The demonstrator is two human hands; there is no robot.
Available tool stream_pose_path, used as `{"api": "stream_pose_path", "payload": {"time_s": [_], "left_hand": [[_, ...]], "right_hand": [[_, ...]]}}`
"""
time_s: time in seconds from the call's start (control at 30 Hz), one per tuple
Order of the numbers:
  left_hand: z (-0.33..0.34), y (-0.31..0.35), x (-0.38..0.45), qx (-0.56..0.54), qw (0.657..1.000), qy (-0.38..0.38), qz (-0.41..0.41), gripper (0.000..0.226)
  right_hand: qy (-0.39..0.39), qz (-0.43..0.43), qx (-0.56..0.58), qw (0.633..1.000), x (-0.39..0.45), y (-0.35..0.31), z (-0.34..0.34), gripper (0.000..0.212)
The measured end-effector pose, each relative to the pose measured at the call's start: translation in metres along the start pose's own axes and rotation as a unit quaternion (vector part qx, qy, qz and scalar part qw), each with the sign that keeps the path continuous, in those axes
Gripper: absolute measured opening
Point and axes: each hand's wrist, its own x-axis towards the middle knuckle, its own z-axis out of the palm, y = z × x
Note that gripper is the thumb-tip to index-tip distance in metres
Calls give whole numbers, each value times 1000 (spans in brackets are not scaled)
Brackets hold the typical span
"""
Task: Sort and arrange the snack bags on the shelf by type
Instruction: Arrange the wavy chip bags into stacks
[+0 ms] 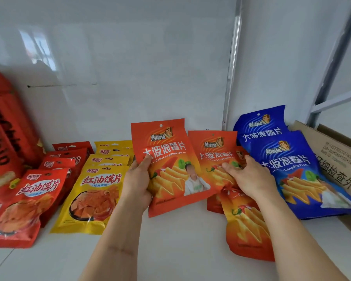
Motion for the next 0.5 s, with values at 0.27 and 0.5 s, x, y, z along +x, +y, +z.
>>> {"api": "stream_pose_path", "payload": {"time_s": [0.27,0.5], "left_hand": [[-10,9,0,0,1000,21,-15,19],[-23,12,8,16,997,37,65,13]], "right_hand": [[8,1,-5,1000,0,1,4,92],[16,-28,59,998,0,7,8,62]]}}
